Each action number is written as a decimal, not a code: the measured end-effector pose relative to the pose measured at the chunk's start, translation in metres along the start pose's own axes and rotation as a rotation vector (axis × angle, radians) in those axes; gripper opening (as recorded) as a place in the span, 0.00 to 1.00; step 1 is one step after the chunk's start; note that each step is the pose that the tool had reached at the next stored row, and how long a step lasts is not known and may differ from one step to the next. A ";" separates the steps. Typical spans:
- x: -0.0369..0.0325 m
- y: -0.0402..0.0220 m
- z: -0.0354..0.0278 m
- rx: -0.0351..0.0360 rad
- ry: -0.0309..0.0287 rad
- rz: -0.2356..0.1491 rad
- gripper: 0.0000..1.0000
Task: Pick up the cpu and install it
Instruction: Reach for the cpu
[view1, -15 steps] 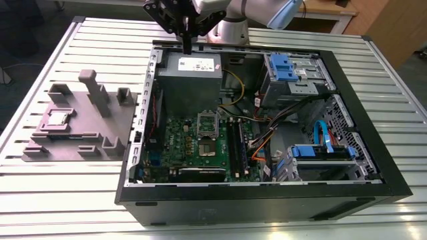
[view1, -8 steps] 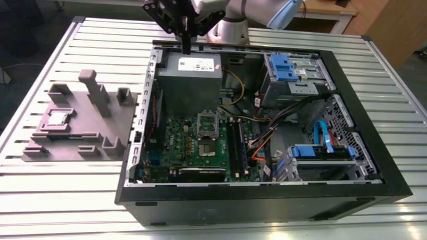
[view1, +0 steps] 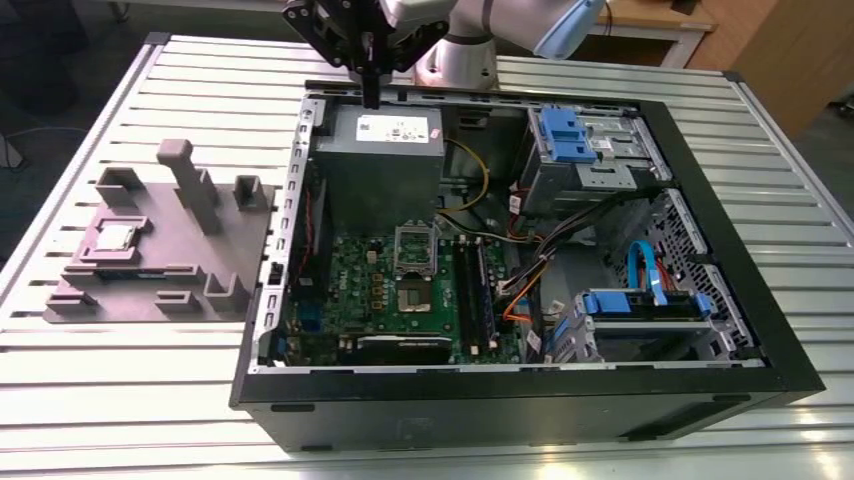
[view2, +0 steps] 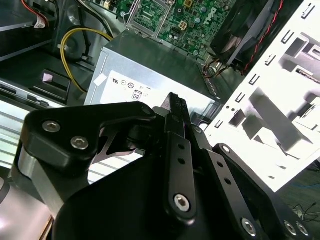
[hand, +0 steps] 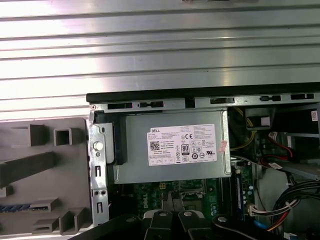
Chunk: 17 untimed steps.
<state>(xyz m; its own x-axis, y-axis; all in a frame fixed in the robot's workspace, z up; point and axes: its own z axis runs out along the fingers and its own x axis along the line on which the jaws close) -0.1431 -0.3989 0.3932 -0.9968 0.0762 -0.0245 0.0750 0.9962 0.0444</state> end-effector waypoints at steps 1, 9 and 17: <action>0.0003 0.0000 0.0000 0.0000 0.0000 0.000 0.11; 0.0020 -0.0001 0.0000 0.0000 0.0000 0.000 0.11; 0.0036 -0.0003 -0.0001 0.0000 0.0000 0.000 0.11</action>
<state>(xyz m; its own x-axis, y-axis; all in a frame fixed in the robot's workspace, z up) -0.1468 -0.3989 0.3932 -0.9968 0.0762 -0.0245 0.0751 0.9962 0.0443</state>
